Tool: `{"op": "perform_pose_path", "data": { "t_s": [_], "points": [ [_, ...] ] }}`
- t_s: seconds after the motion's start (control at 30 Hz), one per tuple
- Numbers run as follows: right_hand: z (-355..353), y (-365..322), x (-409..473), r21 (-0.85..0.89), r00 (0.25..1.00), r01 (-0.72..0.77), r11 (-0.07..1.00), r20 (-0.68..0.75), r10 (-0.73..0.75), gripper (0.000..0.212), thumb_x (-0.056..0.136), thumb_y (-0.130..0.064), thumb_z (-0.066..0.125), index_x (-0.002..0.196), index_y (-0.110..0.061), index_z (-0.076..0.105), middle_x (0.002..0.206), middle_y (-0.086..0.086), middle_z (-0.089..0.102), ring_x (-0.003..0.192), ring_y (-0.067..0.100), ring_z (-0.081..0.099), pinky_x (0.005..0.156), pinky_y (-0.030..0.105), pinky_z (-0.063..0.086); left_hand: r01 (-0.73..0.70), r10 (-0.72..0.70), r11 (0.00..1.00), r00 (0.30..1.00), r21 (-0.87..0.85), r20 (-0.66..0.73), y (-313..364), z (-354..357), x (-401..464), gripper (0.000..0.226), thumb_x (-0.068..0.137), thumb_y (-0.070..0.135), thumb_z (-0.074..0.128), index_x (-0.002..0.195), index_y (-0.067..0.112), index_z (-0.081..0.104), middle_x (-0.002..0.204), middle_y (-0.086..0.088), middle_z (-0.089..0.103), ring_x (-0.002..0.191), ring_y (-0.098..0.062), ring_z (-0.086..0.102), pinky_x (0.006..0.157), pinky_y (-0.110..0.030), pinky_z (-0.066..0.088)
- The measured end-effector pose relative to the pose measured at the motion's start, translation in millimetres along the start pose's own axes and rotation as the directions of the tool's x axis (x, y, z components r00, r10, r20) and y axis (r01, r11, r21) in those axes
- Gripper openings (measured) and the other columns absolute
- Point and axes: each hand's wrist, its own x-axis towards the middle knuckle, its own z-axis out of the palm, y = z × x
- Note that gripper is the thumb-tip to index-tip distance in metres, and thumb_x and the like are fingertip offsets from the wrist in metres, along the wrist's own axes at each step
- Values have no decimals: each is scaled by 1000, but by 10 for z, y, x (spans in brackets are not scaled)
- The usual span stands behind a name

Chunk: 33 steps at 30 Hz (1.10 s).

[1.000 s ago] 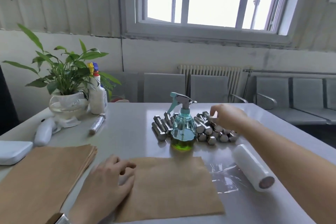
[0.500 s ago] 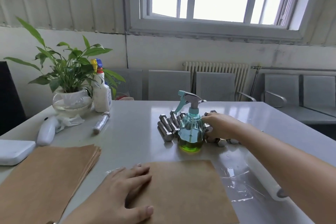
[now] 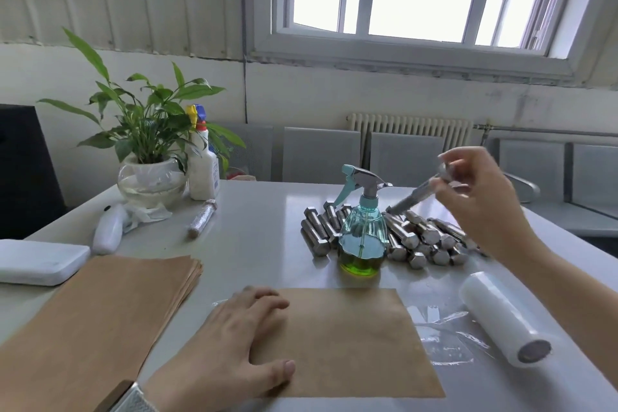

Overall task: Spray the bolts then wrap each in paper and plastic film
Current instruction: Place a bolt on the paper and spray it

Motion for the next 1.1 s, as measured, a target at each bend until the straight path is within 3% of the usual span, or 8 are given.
{"op": "perform_pose_path", "data": {
  "t_s": [0.1, 0.17, 0.27, 0.37, 0.5, 0.87, 1.03, 1.1],
  "points": [
    [-17, -257, -180, 623, 960, -261, 737, 88, 266, 30, 87, -8, 70, 107, -24, 54, 88, -4, 70, 84, 18, 74, 77, 25, 58, -2, 2, 1000, 999, -5, -33, 35, -18, -21, 70, 71, 71, 53, 133, 54, 27, 126, 38, 38, 122, 15, 33, 108, -16, 23],
    [113, -407, -325, 715, 912, -399, 574, 246, 327, 32, 81, -12, 72, 109, -15, 57, 89, 7, 71, 76, 22, 74, 66, 26, 59, -9, 8, 1000, 999, -3, -44, 67, -35, -31, 71, 72, 70, 52, 135, 55, 24, 126, 40, 40, 122, 17, 32, 109, -15, 21],
    [436, -530, -594, 414, 921, -313, 855, 351, 168, 29, 77, -2, 79, 99, -15, 67, 76, 4, 69, 64, 14, 65, 55, 23, 52, -15, 14, 1000, 999, -8, -31, 106, -43, -23, 76, 74, 69, 56, 140, 52, 22, 130, 41, 39, 123, 20, 28, 110, -11, 15],
    [731, -566, -891, 115, 803, 16, 993, 591, -81, 30, 77, -9, 82, 104, -17, 72, 91, -1, 69, 77, 7, 59, 71, 18, 47, -23, 23, 1000, 999, 8, -30, 127, -27, -7, 78, 74, 69, 57, 140, 54, 19, 132, 39, 39, 125, 18, 29, 110, -10, 14],
    [866, -570, -1105, -80, 665, 245, 966, 739, -108, 36, 88, -34, 70, 123, -37, 64, 119, -17, 61, 108, 0, 53, 75, -4, 29, -8, 10, 999, 997, 33, -79, 122, 42, 25, 83, 70, 75, 53, 143, 50, 23, 131, 38, 37, 125, 15, 32, 104, -5, 13],
    [889, -596, -1148, -98, 668, 284, 954, 733, -124, 38, 92, -45, 63, 129, -42, 60, 115, -18, 59, 109, -1, 42, 80, -5, 22, 9, -7, 1000, 996, 21, -93, 61, 81, 56, 88, 67, 82, 51, 143, 50, 22, 131, 40, 36, 126, 16, 34, 106, -10, 19],
    [883, -524, -1213, -154, 719, 218, 964, 693, -52, 40, 84, -56, 66, 123, -47, 60, 102, -27, 52, 98, -32, 28, 81, -11, 13, 10, -9, 1000, 997, 11, -73, 66, 57, 52, 84, 65, 82, 52, 138, 56, 18, 127, 44, 35, 124, 20, 32, 105, -8, 18],
    [894, -496, -1200, -154, 699, 205, 967, 714, -35, 34, 86, -54, 66, 118, -42, 65, 106, -24, 55, 105, -20, 38, 80, -9, 18, 12, -11, 1000, 998, 10, -68, 72, 51, 57, 83, 65, 81, 54, 137, 57, 19, 125, 46, 34, 123, 22, 32, 104, -7, 18]
  ]
}}
